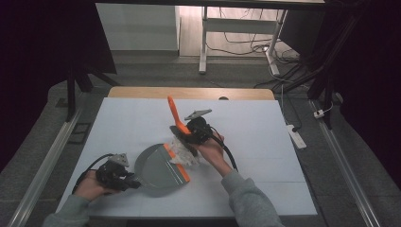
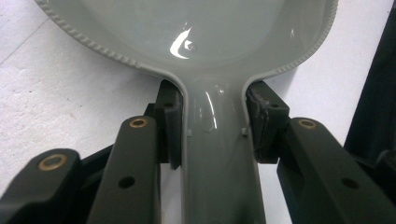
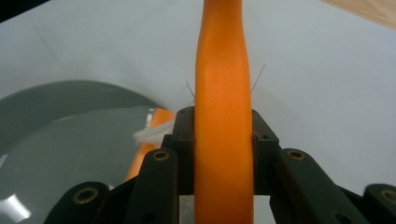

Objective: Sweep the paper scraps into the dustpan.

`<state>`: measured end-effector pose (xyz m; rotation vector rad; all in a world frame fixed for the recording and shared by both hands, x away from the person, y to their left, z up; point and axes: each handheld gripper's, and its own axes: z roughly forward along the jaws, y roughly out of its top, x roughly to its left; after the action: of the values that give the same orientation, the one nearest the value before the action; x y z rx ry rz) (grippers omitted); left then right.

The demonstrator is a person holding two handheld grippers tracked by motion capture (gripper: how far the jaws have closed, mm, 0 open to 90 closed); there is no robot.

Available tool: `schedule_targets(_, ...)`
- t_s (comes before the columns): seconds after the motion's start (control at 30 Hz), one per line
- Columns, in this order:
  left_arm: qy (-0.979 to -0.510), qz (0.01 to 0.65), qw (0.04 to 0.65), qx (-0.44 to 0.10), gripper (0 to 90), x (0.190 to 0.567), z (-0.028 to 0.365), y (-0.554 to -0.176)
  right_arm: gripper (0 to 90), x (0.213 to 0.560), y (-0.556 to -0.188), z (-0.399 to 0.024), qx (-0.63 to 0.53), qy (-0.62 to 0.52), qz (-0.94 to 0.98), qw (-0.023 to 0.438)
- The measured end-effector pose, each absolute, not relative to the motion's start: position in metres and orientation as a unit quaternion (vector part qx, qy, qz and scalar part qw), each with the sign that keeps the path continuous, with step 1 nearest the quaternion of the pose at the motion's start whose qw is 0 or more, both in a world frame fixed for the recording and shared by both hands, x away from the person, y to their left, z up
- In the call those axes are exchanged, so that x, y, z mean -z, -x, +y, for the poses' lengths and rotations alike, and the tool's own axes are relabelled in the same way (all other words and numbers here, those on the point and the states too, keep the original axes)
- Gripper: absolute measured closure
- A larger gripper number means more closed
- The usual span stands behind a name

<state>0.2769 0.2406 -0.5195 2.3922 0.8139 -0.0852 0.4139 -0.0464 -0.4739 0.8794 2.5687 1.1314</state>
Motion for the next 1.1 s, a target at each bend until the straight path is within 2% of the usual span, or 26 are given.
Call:
schedule_targets(0.23, -0.902, 0.307, 0.302, 0.032, 61.5, 0.520, 0.240, -0.277, 70.2, 0.471, -0.391, -0.025, -0.397, -0.250, 0.881, 0.065)
schedule_targets(0.37, -0.902, 0.307, 0.301, 0.032, 61.5, 0.519, 0.240, -0.277, 70.2, 0.458, -0.385, -0.029, -0.420, -0.238, 0.873, 0.073)
schedule_targets(0.6, -0.902, 0.307, 0.301, 0.031, 61.5, 0.519, 0.240, -0.277, 70.2, 0.444, -0.400, -0.058, -0.436, -0.277, 0.849, 0.110)
schedule_targets(0.8, -0.902, 0.307, 0.301, 0.030, 61.5, 0.519, 0.240, -0.277, 70.2, 0.445, -0.410, -0.074, -0.436, -0.302, 0.839, 0.120)
schedule_targets(1.1, -0.902, 0.307, 0.301, 0.030, 61.5, 0.519, 0.240, -0.277, 70.2, 0.461, -0.429, -0.075, -0.405, -0.328, 0.845, 0.124)
